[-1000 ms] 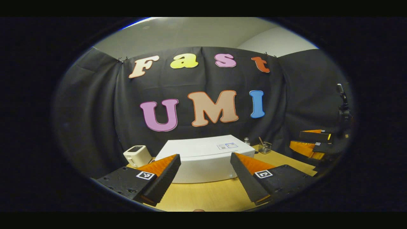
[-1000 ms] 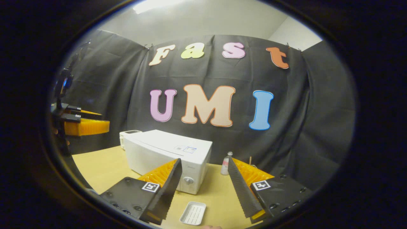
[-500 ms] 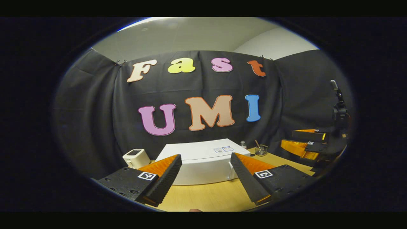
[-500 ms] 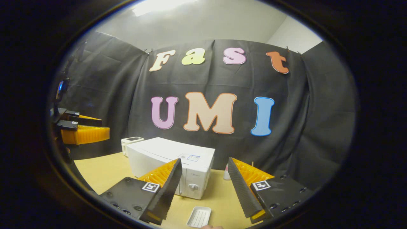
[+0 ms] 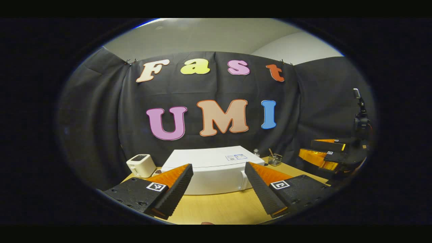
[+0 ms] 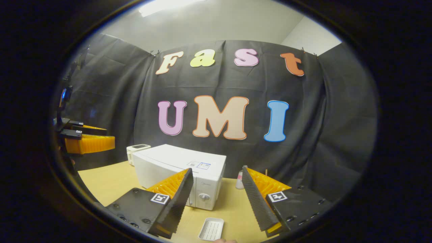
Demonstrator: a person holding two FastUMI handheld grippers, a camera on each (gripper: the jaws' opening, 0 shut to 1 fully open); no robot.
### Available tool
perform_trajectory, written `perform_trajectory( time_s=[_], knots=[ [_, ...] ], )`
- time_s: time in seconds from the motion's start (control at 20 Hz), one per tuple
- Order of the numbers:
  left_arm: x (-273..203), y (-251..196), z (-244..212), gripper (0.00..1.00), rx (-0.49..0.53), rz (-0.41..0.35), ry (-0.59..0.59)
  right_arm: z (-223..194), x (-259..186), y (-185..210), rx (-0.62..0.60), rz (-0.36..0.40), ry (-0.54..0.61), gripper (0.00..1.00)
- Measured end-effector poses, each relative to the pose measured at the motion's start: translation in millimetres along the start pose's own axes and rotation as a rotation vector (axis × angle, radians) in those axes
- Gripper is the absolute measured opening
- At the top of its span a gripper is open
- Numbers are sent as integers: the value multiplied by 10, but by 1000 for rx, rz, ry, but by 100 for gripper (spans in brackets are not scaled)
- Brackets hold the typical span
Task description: Open the microwave oven with the left hand, put the food in, and close the microwave oven.
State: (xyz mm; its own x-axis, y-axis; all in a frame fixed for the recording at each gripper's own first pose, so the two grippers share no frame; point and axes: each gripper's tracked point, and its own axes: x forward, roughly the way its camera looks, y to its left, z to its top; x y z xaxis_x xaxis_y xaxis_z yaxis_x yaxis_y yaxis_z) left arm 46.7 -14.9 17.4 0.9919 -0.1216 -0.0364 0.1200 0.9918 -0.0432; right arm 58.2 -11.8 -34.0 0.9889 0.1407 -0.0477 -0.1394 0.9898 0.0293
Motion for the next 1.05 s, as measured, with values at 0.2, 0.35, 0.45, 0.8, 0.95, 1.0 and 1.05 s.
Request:
perform_trajectory(
  time_s=[0.2, 0.35, 0.45, 0.8, 0.95, 1.0, 1.05],
  knots=[
    [20, 87, -29, 96, -12, 20, 6, -7, 23, 30, -13, 3, 4, 84],
    [20, 131, -51, 97, -11, 30, 5, -13, 42, 15, -12, -6, 5, 86],
    [20, 163, -93, 96, -11, 38, 13, -19, 61, 4, 1, -15, 8, 94],
    [21, 237, -132, 97, -23, 47, 22, -6, 82, -22, 33, -26, 11, 94],
    [37, 236, -154, 96, -23, 48, 28, 27, 85, -81, 29, -48, -2, 93],
    [33, 230, -153, 96, -24, 44, 26, 7, 79, -80, 31, -49, 3, 94],
    [34, 221, -145, 97, -21, 41, 26, -10, 84, -63, 36, -47, 7, 93]
  ],
)
